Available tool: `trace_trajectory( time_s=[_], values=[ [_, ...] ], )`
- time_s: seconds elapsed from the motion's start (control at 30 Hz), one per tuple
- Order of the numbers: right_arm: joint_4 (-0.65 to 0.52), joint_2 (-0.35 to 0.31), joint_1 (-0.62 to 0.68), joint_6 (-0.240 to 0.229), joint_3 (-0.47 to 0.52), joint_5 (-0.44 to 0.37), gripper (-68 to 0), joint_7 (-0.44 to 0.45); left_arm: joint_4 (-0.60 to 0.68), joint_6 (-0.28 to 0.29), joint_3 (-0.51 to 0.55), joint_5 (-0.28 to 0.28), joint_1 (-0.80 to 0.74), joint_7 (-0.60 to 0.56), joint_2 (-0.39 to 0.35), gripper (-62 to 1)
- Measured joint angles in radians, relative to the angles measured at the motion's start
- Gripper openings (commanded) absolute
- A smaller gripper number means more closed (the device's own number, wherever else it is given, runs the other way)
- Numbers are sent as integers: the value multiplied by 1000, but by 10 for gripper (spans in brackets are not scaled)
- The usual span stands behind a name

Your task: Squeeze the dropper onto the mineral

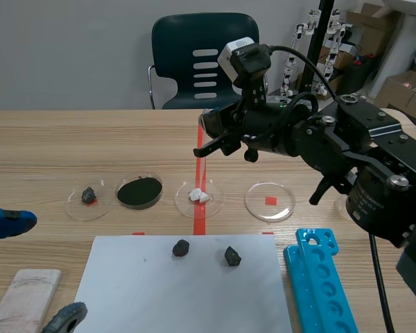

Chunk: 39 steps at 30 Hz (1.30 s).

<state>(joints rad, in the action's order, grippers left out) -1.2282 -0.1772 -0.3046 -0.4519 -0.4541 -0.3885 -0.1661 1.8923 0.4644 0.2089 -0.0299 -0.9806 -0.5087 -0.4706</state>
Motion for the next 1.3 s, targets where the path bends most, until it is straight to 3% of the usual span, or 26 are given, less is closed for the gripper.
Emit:
trace_trajectory(
  time_s=[1.0, 1.13, 1.3],
  values=[
    [-2, 0, 0, 0, 0, 0, -673, -29, 0, 0, 0, 0, 0, 0, 0, -37],
    [-72, -3, 1, 0, 0, -3, -673, -97, 0, 0, 0, 0, 0, 0, 0, -37],
    [-245, -34, 0, -1, 0, -63, -673, -155, 0, 0, 0, 0, 0, 0, 0, -37]
  ],
)
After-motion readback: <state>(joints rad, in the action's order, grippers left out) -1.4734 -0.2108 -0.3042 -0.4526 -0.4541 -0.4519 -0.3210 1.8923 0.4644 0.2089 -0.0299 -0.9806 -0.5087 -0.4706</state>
